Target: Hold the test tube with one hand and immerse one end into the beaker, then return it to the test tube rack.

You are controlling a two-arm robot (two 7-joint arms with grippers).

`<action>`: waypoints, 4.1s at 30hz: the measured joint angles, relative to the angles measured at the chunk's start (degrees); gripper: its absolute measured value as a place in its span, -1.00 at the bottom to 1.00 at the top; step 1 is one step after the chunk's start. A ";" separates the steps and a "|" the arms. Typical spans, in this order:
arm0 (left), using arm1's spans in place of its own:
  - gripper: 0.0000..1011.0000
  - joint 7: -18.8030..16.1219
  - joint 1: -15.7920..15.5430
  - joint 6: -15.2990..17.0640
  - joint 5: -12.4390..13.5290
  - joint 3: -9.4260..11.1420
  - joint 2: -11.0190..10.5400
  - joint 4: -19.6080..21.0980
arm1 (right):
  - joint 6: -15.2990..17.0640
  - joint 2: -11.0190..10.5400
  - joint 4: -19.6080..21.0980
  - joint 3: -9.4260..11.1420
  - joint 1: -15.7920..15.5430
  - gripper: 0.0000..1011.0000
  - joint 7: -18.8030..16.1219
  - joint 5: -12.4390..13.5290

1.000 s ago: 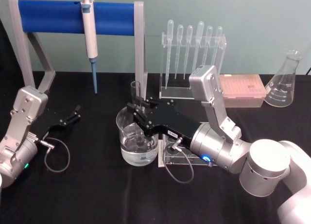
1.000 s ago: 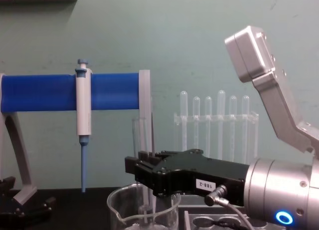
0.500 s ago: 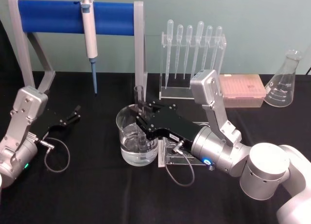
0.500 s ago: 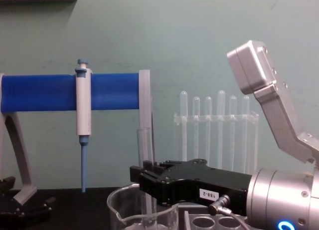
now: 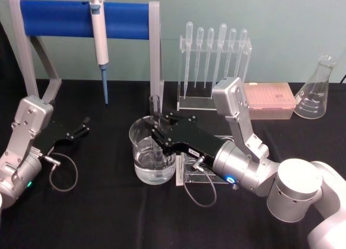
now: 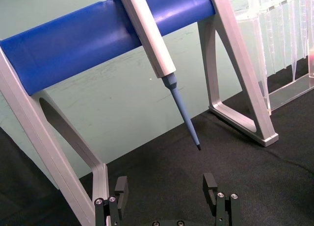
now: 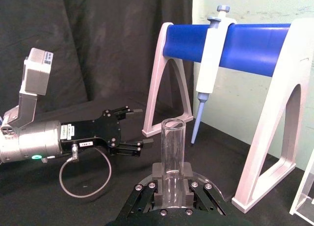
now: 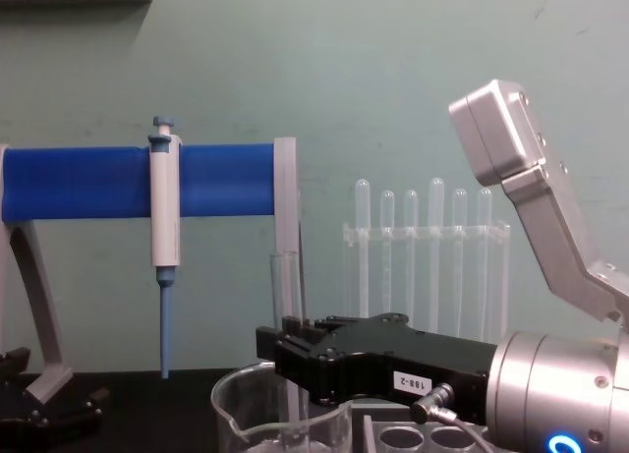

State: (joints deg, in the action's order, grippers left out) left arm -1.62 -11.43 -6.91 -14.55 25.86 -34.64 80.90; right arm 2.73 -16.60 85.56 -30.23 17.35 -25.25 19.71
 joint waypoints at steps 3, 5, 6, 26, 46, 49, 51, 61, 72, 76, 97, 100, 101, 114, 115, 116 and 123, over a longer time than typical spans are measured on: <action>0.98 0.00 0.00 0.00 0.00 0.00 0.00 0.00 | 0.02 -0.02 0.00 -0.02 0.01 -0.56 0.00 0.01; 0.98 0.00 0.00 0.00 0.00 0.00 0.00 0.00 | 0.03 -0.03 0.00 -0.03 0.02 -0.56 0.00 0.01; 0.98 0.00 0.00 0.00 0.00 0.00 0.00 0.00 | 0.03 -0.03 0.00 -0.04 0.03 -0.56 0.00 0.01; 0.98 0.00 0.00 0.00 0.00 0.00 0.00 0.00 | 0.03 -0.06 0.06 -0.07 0.05 -0.56 0.01 0.01; 0.98 0.00 0.00 0.00 0.00 0.00 0.00 0.00 | 0.03 -0.06 0.06 -0.07 0.05 -0.56 0.01 0.00; 0.98 0.00 0.00 0.00 0.00 0.00 0.00 0.00 | 0.03 -0.06 0.06 -0.07 0.05 -0.56 0.01 0.00; 0.98 0.00 0.00 0.00 0.00 0.00 0.00 0.00 | 0.03 -0.06 0.07 -0.07 0.05 -0.56 0.00 0.01; 0.98 0.00 0.00 0.00 0.00 0.00 0.00 0.00 | 0.03 -0.06 0.06 -0.07 0.05 -0.56 0.01 0.00; 0.98 0.00 0.00 0.00 0.00 0.00 0.00 0.00 | 0.03 -0.06 0.06 -0.07 0.05 -0.56 0.01 0.00; 0.98 0.00 0.00 0.00 0.00 0.00 0.00 0.00 | 0.03 -0.06 0.06 -0.07 0.05 -0.56 0.01 0.01; 0.98 0.00 0.00 0.00 0.00 0.00 0.00 0.00 | 0.03 -0.05 0.06 -0.06 0.05 -0.56 0.01 0.00; 0.98 0.00 0.00 0.00 0.00 0.00 0.00 0.00 | 0.03 -0.06 0.06 -0.07 0.05 -0.56 0.01 0.00; 0.98 0.00 0.00 0.00 0.00 0.00 0.00 0.00 | 0.03 -0.06 0.06 -0.07 0.05 -0.56 0.01 0.00; 0.98 0.00 0.00 0.00 0.00 0.00 0.00 0.00 | 0.03 -0.06 0.06 -0.07 0.05 -0.56 0.01 0.00; 0.98 0.00 0.00 0.00 0.00 0.00 0.00 0.00 | 0.03 -0.06 0.06 -0.07 0.05 -0.56 0.01 0.00; 0.98 0.00 0.00 0.00 0.00 0.00 0.00 0.00 | 0.03 -0.05 0.06 -0.07 0.05 -0.56 0.01 0.00; 0.98 0.00 0.00 0.00 0.00 0.00 0.00 0.00 | 0.03 -0.05 0.06 -0.07 0.05 -0.56 0.01 0.00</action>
State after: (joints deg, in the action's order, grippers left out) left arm -1.62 -11.43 -6.91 -14.55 25.86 -34.65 80.90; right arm 2.76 -16.65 85.62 -30.30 17.40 -25.24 19.72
